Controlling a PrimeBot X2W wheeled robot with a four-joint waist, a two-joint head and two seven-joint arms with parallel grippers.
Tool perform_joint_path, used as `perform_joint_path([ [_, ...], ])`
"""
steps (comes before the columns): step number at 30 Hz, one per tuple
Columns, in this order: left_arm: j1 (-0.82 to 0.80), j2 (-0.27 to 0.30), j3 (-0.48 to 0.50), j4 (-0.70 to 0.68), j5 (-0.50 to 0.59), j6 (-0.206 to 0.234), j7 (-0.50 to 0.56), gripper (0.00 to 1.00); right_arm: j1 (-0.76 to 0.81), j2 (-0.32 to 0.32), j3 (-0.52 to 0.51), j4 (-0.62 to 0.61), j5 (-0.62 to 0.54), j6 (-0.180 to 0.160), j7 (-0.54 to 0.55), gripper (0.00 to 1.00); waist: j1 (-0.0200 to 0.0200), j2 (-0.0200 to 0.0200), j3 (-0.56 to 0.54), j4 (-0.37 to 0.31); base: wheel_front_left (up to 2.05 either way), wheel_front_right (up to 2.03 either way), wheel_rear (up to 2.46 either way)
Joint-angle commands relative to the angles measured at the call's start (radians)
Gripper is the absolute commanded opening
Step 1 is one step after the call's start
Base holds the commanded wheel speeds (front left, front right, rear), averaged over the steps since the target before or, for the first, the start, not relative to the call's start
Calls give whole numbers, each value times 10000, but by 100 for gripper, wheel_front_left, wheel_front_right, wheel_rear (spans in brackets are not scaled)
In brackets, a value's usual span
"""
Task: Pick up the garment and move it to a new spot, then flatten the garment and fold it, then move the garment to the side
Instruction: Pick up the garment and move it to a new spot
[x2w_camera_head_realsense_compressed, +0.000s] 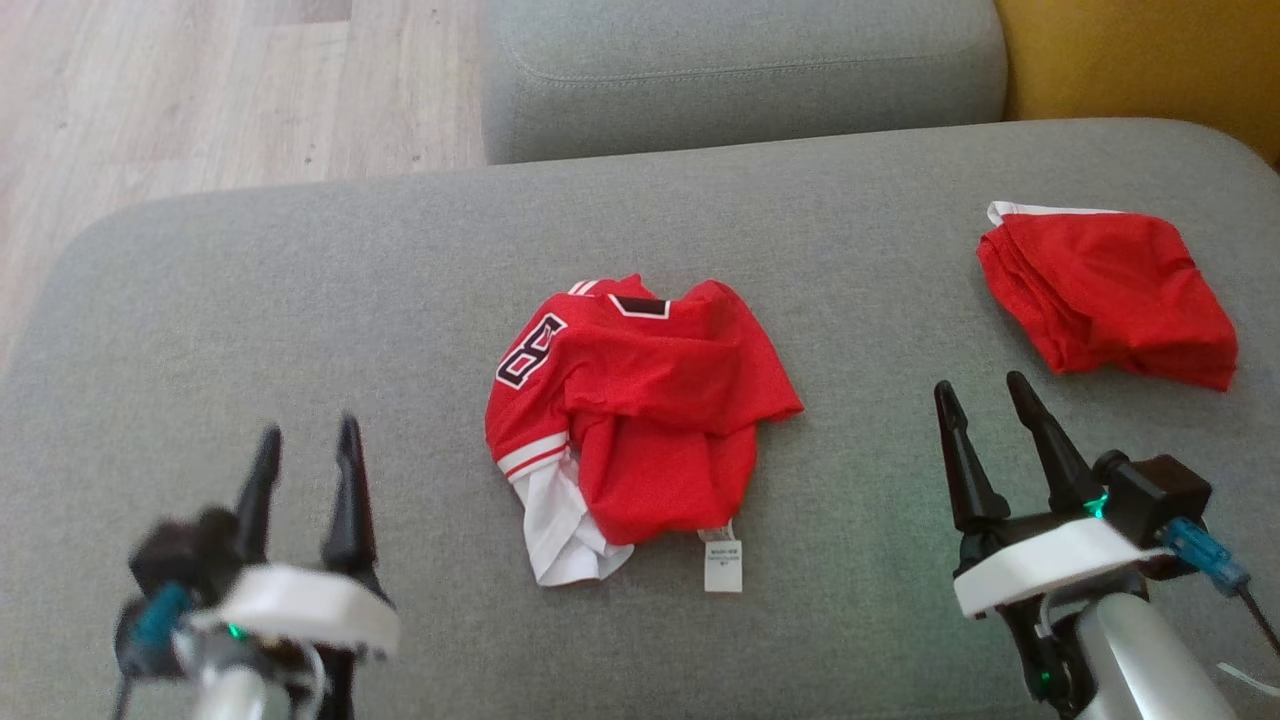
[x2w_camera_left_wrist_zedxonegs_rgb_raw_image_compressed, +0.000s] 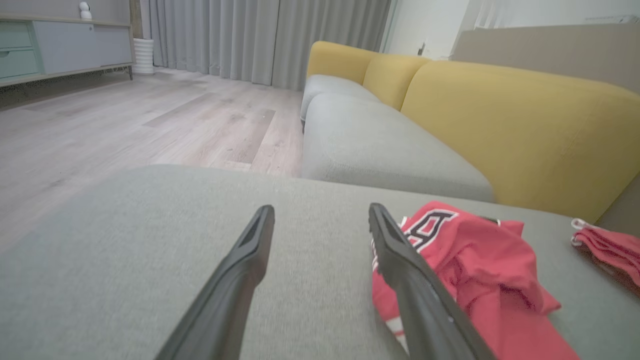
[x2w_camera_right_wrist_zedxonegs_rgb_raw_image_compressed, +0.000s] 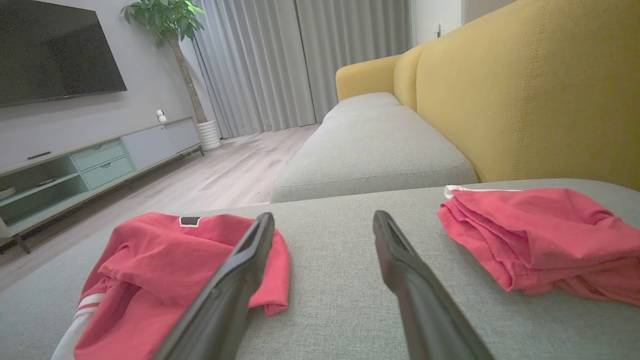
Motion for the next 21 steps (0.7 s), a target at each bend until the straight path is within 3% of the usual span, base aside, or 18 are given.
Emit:
perform_joint_path([
  [1,-293,-20,476,-420,285,10,-121,100,-232,-23,147,-350,10,73,1,100,0,0,11,-13,0,0,0],
  [9,-30,-587,759,-393,1181,-462,-121,100,-234,-154,148,-413,-5,73,164,100,0,0,45,93,0,0,0],
  [21,-120,-956,1199,-76,1658,-1013,-122,100,-181,-182,172,-382,-5,73,328,100,0,0,117,140,0,0,0],
])
